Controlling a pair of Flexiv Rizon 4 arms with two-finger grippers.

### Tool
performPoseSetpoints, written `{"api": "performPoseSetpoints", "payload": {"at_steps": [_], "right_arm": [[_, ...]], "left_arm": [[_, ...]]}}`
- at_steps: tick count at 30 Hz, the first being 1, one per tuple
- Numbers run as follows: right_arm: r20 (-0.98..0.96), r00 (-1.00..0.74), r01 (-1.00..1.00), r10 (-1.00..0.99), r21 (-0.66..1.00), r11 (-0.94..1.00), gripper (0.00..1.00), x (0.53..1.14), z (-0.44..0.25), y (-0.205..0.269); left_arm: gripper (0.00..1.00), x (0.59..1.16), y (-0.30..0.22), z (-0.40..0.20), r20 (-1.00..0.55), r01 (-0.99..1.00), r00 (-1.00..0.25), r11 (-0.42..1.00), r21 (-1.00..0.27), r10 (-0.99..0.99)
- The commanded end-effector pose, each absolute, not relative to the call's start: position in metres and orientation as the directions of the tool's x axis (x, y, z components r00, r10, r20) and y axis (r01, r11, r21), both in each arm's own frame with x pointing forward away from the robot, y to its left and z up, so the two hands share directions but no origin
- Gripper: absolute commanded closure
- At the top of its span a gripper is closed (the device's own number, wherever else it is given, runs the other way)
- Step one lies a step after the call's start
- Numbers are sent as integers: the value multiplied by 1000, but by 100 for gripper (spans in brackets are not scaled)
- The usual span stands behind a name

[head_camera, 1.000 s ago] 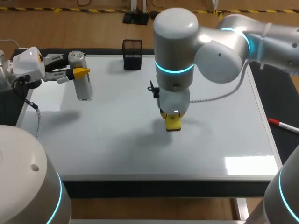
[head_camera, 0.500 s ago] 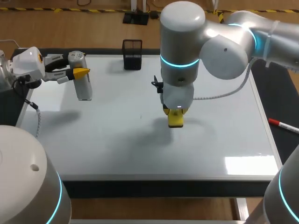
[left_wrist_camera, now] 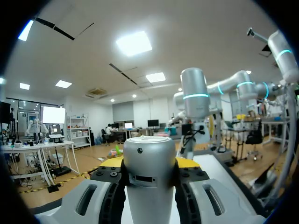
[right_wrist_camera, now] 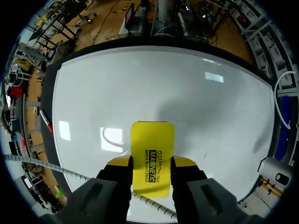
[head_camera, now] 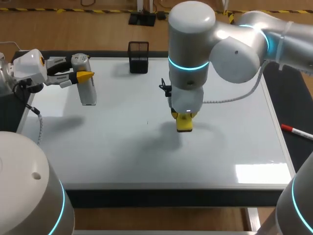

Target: Pick up the inspection probe, press it on each red-marked spot on the whiteboard one by one, put down the probe, pick up the eraser, and wipe off all the red marks.

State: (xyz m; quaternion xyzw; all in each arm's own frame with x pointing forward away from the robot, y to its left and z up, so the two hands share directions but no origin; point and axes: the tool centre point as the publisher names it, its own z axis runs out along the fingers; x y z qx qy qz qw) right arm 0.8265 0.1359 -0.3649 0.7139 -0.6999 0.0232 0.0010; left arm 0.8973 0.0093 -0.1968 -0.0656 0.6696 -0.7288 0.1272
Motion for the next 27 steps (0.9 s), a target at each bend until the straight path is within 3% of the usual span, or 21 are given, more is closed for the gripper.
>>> {"api": "performPoseSetpoints", "payload": {"at_steps": [1, 27], "right_arm": [[18, 43, -999, -999, -14, -43, 100, 856, -370, 135], [40, 57, -998, -998, -3, -57, 100, 1009, -369, 158]], "left_arm": [[100, 897, 9, -196, -76, 98, -959, -70, -993, -275], [100, 897, 9, -196, -76, 98, -959, -70, -993, -275]]}}
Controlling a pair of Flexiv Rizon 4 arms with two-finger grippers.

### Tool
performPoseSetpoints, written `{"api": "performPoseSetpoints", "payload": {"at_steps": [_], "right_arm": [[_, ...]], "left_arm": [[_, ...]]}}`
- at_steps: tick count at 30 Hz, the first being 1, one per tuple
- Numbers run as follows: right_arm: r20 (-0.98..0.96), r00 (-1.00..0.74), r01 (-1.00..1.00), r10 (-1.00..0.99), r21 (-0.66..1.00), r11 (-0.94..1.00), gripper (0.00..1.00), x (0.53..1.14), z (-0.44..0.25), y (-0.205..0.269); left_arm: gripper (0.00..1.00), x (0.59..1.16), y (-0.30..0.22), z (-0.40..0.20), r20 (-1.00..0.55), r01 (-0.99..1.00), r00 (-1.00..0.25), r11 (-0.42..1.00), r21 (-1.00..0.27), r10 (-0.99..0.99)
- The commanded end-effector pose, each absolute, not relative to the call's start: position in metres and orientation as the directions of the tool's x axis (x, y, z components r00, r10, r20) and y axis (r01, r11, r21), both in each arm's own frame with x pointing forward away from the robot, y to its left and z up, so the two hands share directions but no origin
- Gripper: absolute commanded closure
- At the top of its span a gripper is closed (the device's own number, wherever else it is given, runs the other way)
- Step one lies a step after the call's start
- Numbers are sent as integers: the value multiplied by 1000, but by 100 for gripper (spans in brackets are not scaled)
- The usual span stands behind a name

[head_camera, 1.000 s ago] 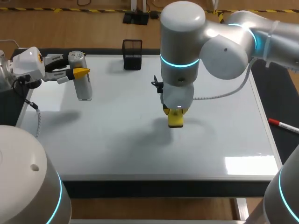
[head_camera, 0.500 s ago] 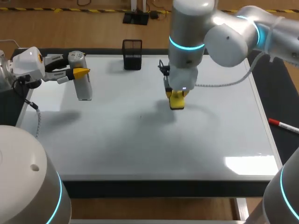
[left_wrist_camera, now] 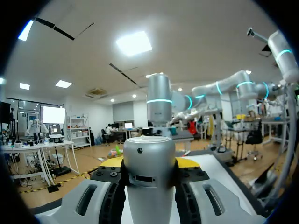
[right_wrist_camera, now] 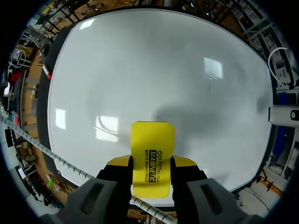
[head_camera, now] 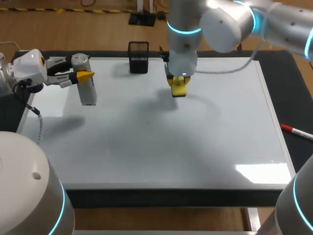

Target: Pick up the inspection probe, press it on each red-marked spot on the whiteboard one by one, put down the probe, pick up the eraser, and wipe off all the red marks.

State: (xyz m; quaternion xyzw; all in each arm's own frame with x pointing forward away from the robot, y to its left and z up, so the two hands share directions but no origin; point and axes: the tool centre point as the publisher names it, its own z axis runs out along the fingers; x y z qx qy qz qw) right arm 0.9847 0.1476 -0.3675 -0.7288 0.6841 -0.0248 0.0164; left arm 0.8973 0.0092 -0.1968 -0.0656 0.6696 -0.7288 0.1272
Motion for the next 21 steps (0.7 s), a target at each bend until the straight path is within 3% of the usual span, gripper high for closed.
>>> {"api": "performPoseSetpoints", "payload": {"at_steps": [1, 21], "right_arm": [[37, 54, -999, -998, -1, -55, 100, 1014, -369, 158], [18, 32, -999, -999, 41, -32, 100, 1079, -377, 184]], "left_arm": [[100, 897, 9, -196, -76, 98, -959, -70, -993, -275], [100, 897, 9, -196, -76, 98, -959, -70, -993, -275]]}}
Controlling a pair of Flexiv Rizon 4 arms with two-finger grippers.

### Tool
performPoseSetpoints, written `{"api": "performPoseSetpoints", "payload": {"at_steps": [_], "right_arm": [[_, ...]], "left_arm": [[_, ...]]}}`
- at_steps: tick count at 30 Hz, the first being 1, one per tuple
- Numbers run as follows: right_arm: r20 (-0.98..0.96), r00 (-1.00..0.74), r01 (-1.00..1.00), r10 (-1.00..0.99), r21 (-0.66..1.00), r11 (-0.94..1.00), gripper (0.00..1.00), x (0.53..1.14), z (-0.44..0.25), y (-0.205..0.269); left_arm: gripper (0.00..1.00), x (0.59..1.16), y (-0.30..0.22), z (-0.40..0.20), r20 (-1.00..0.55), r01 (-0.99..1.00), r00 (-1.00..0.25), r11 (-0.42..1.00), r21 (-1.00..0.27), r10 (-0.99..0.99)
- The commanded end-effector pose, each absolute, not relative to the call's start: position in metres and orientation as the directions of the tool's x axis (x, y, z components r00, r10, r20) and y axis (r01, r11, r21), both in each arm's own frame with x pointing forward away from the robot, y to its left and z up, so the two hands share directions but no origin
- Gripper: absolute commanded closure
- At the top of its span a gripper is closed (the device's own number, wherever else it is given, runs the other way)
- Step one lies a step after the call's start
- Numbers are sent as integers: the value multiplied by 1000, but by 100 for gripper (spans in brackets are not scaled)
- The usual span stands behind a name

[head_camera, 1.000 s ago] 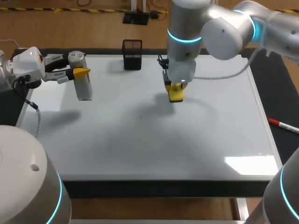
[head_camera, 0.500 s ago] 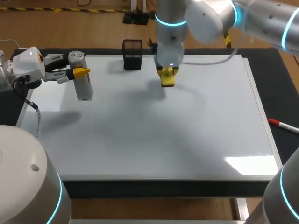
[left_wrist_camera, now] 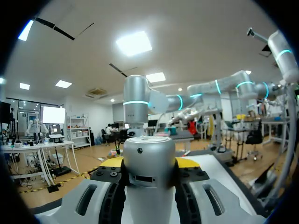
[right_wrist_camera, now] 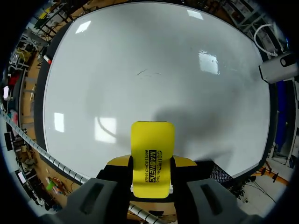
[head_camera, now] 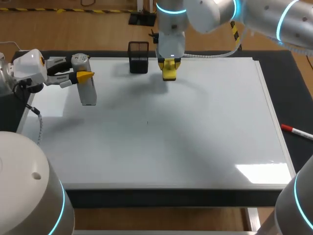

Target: Pick up the inspection probe, press it on each red-marked spot on the whiteboard one by one, put down the probe, pick up the eraser, and wipe off all the red marks.

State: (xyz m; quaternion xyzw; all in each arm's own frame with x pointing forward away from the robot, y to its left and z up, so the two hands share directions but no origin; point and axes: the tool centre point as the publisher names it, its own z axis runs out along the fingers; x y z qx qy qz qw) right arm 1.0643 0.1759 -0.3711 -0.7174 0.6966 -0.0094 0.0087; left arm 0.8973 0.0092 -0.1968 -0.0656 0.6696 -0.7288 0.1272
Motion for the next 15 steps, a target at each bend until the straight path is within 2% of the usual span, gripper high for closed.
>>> {"api": "performPoseSetpoints", "payload": {"at_steps": [1, 15], "right_arm": [[19, 32, -999, -999, 45, -31, 100, 1082, -378, 184], [7, 14, -997, -1000, 82, -14, 100, 1109, -392, 177]], "left_arm": [[100, 897, 9, -196, -76, 98, -959, -70, -993, -275], [100, 897, 9, -196, -76, 98, -959, -70, -993, -275]]}}
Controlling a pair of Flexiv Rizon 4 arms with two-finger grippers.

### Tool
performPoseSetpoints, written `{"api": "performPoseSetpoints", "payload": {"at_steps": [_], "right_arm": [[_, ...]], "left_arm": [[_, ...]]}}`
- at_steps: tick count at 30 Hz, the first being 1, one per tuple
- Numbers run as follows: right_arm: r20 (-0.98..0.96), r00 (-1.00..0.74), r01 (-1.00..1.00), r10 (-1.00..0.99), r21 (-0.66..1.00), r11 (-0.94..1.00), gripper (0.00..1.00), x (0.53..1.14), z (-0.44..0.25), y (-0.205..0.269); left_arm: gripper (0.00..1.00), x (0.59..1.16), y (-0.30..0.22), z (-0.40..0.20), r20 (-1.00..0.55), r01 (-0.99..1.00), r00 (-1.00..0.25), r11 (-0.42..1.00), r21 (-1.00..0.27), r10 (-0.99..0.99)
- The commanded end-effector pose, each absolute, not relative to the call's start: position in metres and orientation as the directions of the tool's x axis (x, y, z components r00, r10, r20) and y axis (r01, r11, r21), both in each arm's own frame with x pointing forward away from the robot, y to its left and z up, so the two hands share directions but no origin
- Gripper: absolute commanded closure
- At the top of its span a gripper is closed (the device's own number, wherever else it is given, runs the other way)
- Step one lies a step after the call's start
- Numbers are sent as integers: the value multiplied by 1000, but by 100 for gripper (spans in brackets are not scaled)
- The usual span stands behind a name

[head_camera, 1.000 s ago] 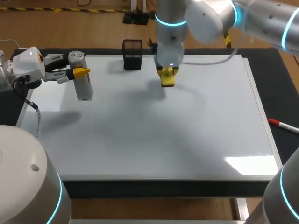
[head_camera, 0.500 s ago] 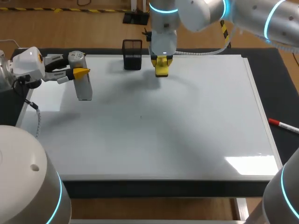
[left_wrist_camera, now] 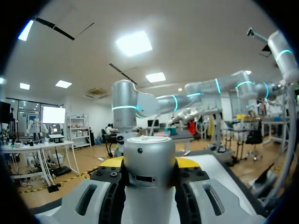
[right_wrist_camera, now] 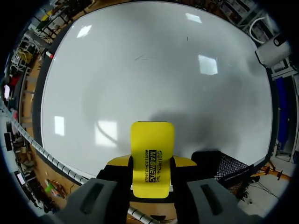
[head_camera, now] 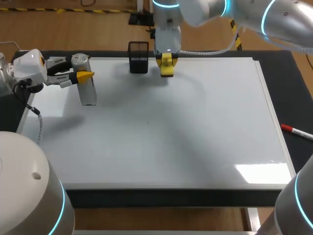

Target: Pick up the inspection probe, press it on each red-marked spot on the whiteboard one by one, put down the probe, pick up the eraser, and wipe off all the red marks.

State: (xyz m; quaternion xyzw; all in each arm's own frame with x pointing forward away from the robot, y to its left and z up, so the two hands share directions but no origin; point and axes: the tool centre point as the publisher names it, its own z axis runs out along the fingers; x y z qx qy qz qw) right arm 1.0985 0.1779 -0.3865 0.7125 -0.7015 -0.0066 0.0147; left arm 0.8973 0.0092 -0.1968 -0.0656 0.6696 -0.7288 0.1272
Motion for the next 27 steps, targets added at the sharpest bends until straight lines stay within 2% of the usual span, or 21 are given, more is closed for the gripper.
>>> {"api": "performPoseSetpoints", "payload": {"at_steps": [1, 27], "right_arm": [[8, 14, -996, -1000, 83, -14, 100, 1107, -391, 177], [34, 33, -997, -999, 73, -31, 100, 1117, -407, 177]], "left_arm": [[100, 897, 9, -196, -76, 98, -959, -70, -993, -275], [100, 897, 9, -196, -76, 98, -959, -70, -993, -275]]}}
